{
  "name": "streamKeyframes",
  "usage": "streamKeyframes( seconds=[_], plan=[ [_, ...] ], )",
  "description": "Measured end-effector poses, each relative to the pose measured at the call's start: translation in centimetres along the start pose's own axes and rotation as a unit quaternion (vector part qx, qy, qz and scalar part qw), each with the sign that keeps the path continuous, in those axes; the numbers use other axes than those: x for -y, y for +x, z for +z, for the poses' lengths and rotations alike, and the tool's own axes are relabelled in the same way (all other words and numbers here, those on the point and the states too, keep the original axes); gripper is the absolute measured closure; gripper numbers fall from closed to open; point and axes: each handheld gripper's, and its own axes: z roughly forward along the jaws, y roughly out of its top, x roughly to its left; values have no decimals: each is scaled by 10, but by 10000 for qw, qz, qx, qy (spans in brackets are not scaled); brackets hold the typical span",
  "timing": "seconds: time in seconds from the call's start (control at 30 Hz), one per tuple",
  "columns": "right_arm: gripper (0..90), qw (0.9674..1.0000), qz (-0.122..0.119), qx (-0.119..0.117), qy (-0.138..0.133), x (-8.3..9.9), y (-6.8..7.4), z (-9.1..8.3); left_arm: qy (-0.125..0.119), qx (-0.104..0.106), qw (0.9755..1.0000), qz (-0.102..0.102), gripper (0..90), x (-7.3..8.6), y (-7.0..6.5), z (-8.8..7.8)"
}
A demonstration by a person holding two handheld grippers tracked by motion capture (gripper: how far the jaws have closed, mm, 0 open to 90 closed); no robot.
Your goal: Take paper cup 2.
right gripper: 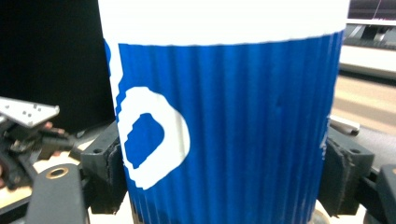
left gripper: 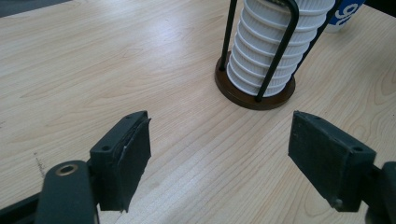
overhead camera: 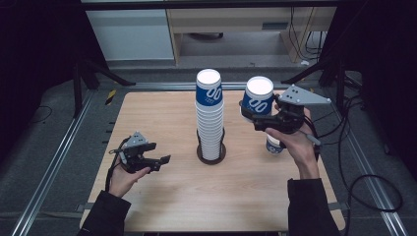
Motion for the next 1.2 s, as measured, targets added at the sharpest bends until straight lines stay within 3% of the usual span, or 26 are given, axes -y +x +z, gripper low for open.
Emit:
streamKeyframes(
  seconds=[0.73, 1.2],
  plan=[
    [197, 9970, 105, -425, 642, 75, 3, 0, 28, 84, 9999, 72, 205, 0, -5, 1],
    [196, 9898, -142, -775, 1191, 98, 14, 7, 59, 176, 9998, 121, 204, -1, -9, 4]
  ],
)
